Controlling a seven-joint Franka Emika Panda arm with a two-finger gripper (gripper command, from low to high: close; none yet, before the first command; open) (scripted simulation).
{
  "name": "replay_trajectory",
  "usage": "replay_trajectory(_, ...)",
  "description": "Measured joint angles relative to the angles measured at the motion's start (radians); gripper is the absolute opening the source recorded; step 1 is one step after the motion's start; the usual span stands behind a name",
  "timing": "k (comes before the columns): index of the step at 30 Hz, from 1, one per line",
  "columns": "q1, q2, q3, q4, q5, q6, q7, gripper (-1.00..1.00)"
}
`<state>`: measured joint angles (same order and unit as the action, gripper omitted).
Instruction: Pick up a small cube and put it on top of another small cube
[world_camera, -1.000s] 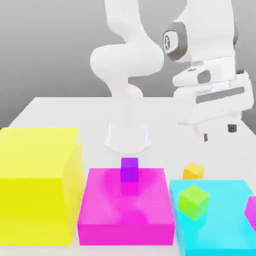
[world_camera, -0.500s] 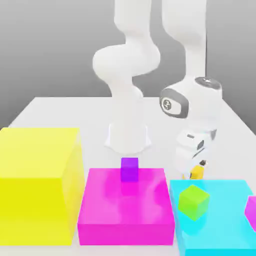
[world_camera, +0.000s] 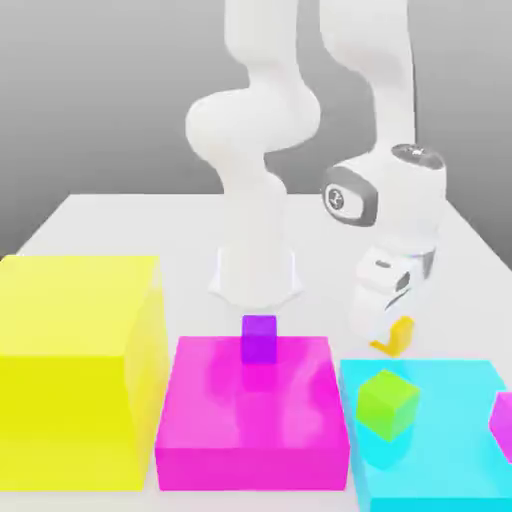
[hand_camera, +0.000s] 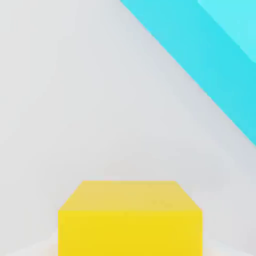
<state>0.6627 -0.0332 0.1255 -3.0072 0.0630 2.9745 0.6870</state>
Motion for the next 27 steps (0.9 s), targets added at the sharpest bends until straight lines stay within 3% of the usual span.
replay_trajectory(6,-0.082,-0.201,-0.107,-0.007,-0.054,-0.195,-0.167,-1.00)
replay_trajectory(18,-0.391,-0.596,-0.377,0.018,-0.269,-0.612,-0.628,-1.00)
replay_trajectory(20,-0.415,-0.584,-0.398,0.011,-0.288,-0.593,-0.661,-1.00)
replay_trajectory(25,-0.422,-0.424,-0.423,-0.025,-0.306,-0.397,-0.671,-1.00)
replay_trajectory(26,-0.422,-0.400,-0.427,-0.031,-0.309,-0.367,-0.671,1.00)
replay_trajectory(27,-0.422,-0.400,-0.427,-0.031,-0.309,-0.367,-0.671,1.00)
